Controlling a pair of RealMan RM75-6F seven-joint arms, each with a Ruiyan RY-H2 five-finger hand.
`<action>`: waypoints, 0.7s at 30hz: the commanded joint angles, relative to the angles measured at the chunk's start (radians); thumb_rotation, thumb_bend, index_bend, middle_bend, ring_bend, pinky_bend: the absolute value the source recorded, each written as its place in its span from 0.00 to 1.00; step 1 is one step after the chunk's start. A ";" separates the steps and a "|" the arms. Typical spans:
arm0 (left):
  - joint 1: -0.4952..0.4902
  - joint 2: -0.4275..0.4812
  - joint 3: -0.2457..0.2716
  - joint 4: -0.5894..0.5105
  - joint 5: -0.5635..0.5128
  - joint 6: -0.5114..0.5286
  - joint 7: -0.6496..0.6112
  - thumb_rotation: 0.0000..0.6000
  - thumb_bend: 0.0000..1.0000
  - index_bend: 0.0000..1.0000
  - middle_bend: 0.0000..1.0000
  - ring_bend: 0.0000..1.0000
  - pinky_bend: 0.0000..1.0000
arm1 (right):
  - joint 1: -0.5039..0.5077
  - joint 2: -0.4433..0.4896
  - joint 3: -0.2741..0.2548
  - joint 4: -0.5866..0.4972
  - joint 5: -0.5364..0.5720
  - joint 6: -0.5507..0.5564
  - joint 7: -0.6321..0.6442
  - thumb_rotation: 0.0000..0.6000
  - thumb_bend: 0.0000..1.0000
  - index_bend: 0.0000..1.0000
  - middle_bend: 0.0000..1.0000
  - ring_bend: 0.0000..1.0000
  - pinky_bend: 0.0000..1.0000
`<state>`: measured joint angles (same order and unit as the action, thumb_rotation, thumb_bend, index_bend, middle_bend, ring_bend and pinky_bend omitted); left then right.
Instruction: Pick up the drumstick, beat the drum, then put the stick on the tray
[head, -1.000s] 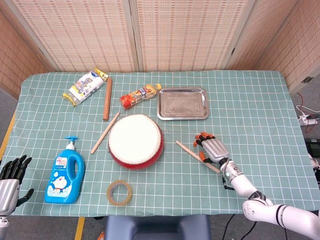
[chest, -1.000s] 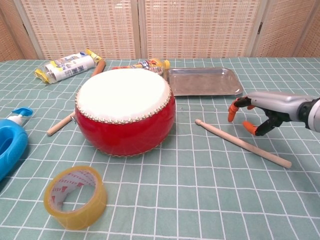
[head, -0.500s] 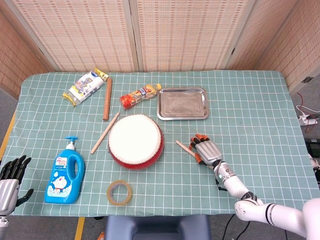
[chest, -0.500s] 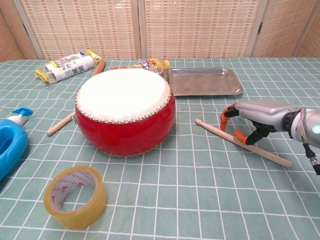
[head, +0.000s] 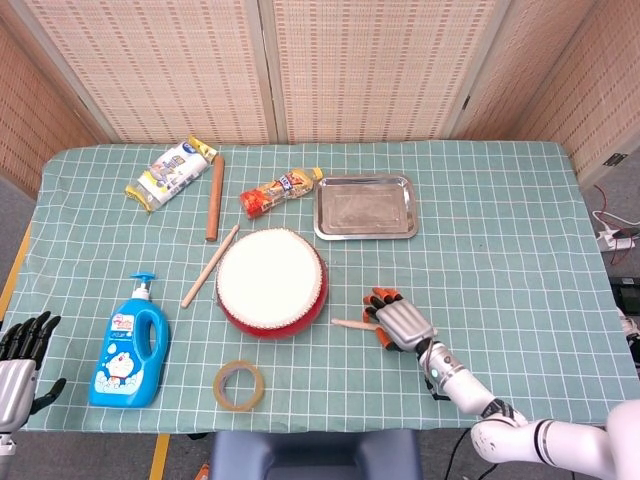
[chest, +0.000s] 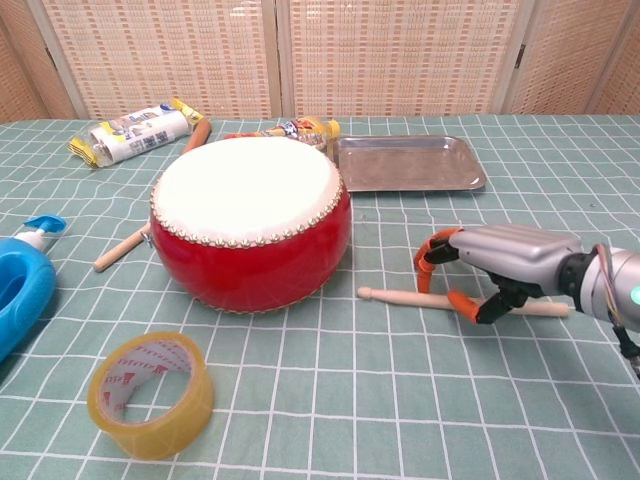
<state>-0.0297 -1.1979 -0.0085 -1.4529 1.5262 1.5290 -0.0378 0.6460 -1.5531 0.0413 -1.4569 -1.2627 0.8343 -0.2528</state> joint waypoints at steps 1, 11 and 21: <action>-0.001 -0.003 -0.004 0.000 -0.004 0.001 0.014 1.00 0.21 0.00 0.00 0.00 0.00 | -0.022 0.016 -0.038 -0.048 -0.068 0.032 0.040 1.00 0.60 0.37 0.13 0.03 0.11; 0.002 0.000 -0.004 -0.002 -0.004 0.004 0.012 1.00 0.21 0.00 0.00 0.00 0.00 | -0.035 -0.023 -0.023 0.012 -0.111 0.102 0.032 1.00 0.24 0.39 0.13 0.03 0.11; 0.004 -0.001 -0.002 -0.001 -0.003 0.004 0.011 1.00 0.21 0.00 0.00 0.00 0.00 | -0.022 -0.072 -0.010 0.094 -0.109 0.088 0.021 1.00 0.24 0.43 0.13 0.03 0.11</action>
<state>-0.0261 -1.1988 -0.0107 -1.4537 1.5233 1.5330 -0.0265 0.6215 -1.6195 0.0279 -1.3684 -1.3752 0.9263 -0.2332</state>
